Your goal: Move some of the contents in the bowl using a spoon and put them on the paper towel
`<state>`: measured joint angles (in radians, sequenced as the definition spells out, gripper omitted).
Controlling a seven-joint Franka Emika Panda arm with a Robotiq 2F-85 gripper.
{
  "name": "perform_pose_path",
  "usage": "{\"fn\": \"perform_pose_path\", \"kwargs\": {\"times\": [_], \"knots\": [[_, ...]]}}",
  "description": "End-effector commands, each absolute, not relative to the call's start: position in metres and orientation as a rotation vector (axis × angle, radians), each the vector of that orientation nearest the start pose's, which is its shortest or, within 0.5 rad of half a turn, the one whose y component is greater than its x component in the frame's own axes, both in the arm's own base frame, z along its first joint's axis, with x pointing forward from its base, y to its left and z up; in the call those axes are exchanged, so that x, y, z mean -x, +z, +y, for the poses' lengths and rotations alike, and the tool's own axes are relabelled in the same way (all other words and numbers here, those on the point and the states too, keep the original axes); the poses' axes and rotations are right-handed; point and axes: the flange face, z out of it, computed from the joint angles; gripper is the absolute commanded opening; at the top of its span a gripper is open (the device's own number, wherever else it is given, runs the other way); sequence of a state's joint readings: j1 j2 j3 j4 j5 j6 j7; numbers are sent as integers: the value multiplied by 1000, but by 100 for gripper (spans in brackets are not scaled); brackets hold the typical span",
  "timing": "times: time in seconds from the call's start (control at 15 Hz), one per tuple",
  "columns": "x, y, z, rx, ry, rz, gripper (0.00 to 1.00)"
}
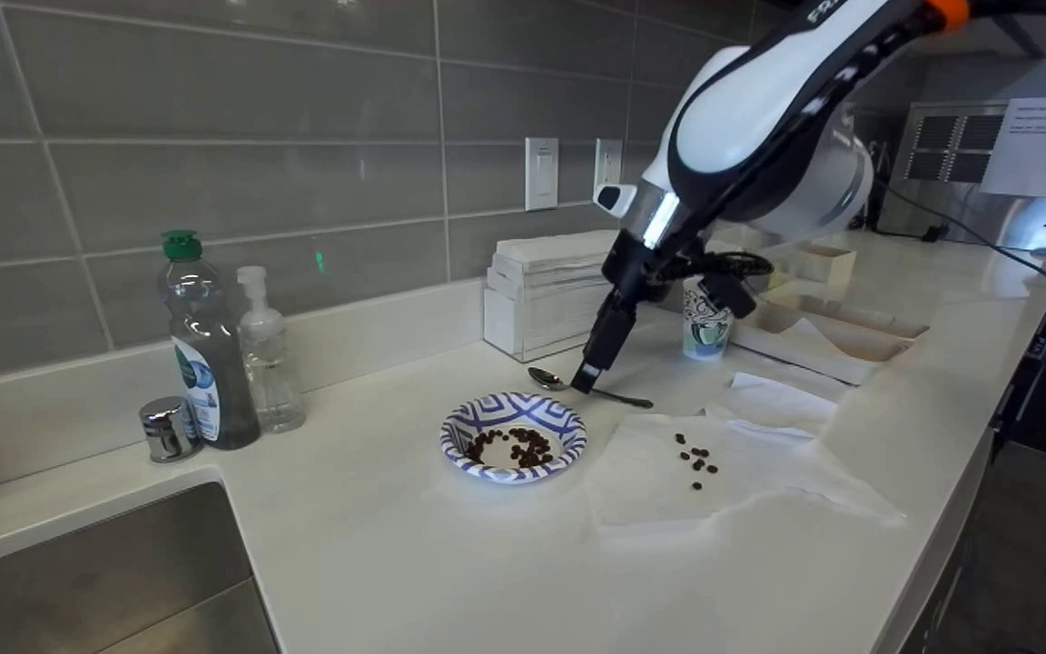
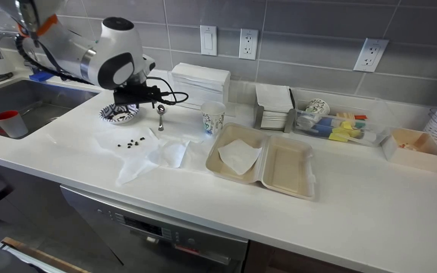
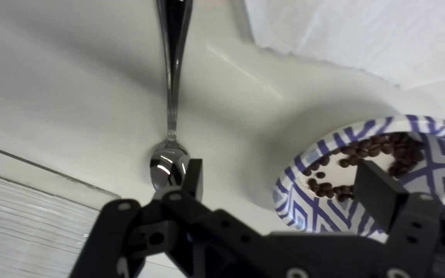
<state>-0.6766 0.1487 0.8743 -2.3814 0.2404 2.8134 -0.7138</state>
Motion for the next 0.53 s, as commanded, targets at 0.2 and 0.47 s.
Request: {"fn": "perform_pose_path", "kwargs": {"times": [0.2, 0.47], "knots": [[-475, 429, 94, 3024, -288, -788, 100], [-482, 432, 94, 3032, -305, -827, 100]]}}
